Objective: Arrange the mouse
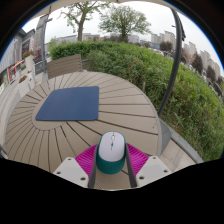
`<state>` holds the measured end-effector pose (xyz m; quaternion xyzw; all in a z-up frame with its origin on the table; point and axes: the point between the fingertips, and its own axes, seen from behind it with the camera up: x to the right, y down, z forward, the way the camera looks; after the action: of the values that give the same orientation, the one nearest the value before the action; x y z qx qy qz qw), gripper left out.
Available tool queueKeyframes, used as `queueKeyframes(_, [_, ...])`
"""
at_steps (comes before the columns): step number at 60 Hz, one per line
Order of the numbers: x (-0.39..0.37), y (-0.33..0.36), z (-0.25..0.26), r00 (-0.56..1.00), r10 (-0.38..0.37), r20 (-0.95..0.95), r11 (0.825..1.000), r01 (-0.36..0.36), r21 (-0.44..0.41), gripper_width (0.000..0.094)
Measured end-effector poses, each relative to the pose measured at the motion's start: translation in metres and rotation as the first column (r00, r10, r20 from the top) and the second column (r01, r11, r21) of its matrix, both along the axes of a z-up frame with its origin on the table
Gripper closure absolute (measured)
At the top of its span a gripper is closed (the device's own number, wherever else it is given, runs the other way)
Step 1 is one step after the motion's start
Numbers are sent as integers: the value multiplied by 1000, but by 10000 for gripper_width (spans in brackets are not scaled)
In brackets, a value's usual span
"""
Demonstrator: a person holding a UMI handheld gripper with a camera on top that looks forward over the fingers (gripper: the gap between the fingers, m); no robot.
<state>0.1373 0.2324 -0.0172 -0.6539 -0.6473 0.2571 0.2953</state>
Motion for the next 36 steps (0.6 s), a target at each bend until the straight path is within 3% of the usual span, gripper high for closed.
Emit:
queueKeyframes(5, [-8,-8,10,1000,27,15,1000,-27,-2,488])
queueKeyframes(14, [-62,-37,78,991,105,-82,994,-107,-21,490])
queueKeyframes(20, [-110,-78,105,984,138,-110,985,-149,-91,491])
queueKeyframes(24, [-139,-113,103,981,161,-112,975,-176,-135,491])
queueKeyframes(30, [-175,-156,73,978,190,-90,970,-201,-136,489])
queueKeyframes(36, [-191,-179,31,981,194,-25,976,-195,-98,464])
